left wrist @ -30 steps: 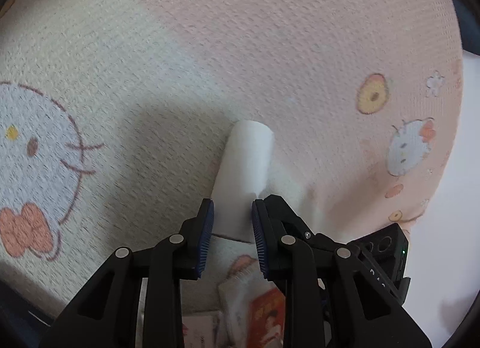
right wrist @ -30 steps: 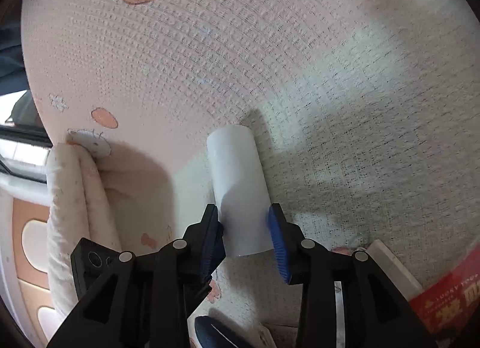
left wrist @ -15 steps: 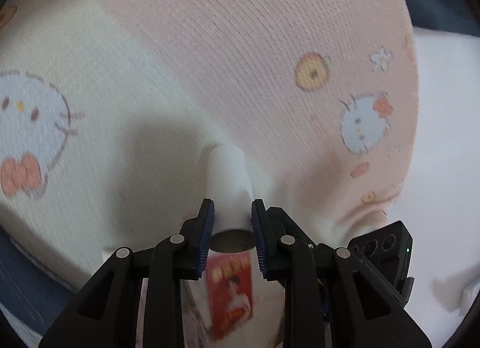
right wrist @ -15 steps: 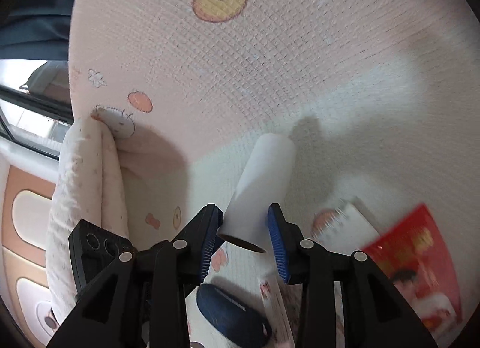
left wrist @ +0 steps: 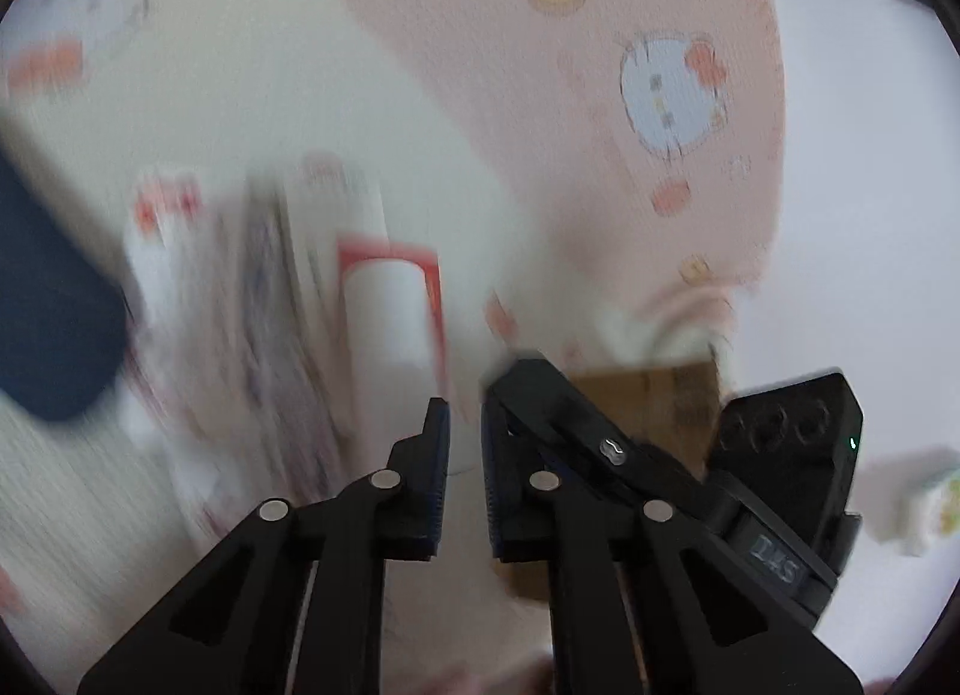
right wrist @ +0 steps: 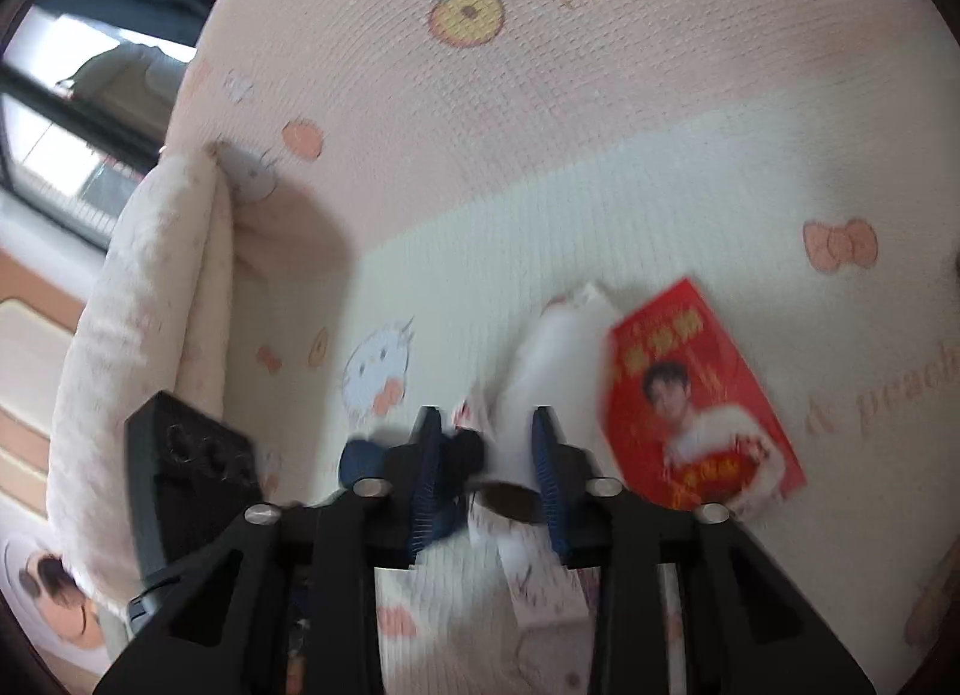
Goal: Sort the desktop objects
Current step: 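Lower the right gripper around the white paper roll, then close the right gripper on the white paper roll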
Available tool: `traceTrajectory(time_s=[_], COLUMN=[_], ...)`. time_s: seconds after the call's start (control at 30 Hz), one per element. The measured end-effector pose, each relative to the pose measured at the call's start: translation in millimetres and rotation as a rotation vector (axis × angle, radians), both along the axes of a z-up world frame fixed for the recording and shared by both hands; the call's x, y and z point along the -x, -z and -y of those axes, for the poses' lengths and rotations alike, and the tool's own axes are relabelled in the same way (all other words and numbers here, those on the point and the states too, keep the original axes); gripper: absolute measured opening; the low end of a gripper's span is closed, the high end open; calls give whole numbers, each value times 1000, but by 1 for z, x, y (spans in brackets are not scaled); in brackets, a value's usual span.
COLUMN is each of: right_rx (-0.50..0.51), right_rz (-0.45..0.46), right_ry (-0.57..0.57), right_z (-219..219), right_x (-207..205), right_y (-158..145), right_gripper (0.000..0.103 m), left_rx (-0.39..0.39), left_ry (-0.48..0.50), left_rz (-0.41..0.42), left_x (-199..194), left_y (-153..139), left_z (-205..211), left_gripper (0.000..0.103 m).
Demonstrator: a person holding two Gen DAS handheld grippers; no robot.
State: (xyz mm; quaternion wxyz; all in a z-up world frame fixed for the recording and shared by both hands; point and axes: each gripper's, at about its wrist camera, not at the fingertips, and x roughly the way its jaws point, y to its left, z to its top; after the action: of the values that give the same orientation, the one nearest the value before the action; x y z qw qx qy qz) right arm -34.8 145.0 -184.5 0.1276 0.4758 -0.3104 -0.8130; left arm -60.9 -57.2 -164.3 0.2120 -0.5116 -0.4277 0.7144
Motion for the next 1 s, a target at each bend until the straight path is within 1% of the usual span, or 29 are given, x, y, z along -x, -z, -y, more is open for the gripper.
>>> traceTrajectory(time_s=[0.03,0.1,0.17,0.23,0.3,0.33,0.4,0.43,0.5,0.53,0.57,0.6,0.63,0.67,0.7,0.73,0.8,0.87,1.0], right_rx=[-26,-73,-98,-137,-148,-153,-175,-195,-266,-290,-318,-348,-365,-379,-377,-367,-330,-298,-250], right_rz=[10,43,62,81,93,98,114,115,114,111,110,110,107,107,112,119,143,155,172], right_ry=[-10,-21,-8,15,27,33,30,27,20,15,5,1,0,-5,-7,-7,2,21,68], right_z=[1,0,-6,-12,-18,-21,-25,-25,-24,-26,-27,-28,-29,-30,-32,-34,-39,-46,-59], right_x=[-2,-7,-11,-12,-14,-15,-16,-16,-17,-19,-20,-22,-23,-24,-24,-25,-25,-26,-27], right_y=[2,8,12,16,21,22,26,27,26,25,25,26,26,28,30,32,39,45,52], right_gripper=[18,18,18,19,19,19,19,19,19,19,20,24,31,35,40,41,41,41,41], left_rx=[9,24,48,85,99,109,118,115,105,96,95,100,102,102,103,104,116,144,162], left_ry=[-14,-35,-52,-91,-106,-106,-113,-116,-109,-100,-95,-94,-87,-77,-62,-55,-32,-6,29], left_rz=[22,43,43,19,4,7,11,19,43,56,65,74,80,81,83,81,62,30,9], left_x=[-6,-10,-10,-9,-7,-6,0,1,0,1,1,1,1,2,2,2,1,2,2], left_y=[4,10,10,7,5,6,7,9,15,19,21,24,26,28,29,28,26,20,19], left_z=[-3,-5,-3,1,3,5,4,3,4,2,0,-3,-7,-10,-15,-19,-27,-35,-44], left_gripper=[7,7,7,10,16,17,25,27,36,37,39,42,42,43,43,43,43,43,43])
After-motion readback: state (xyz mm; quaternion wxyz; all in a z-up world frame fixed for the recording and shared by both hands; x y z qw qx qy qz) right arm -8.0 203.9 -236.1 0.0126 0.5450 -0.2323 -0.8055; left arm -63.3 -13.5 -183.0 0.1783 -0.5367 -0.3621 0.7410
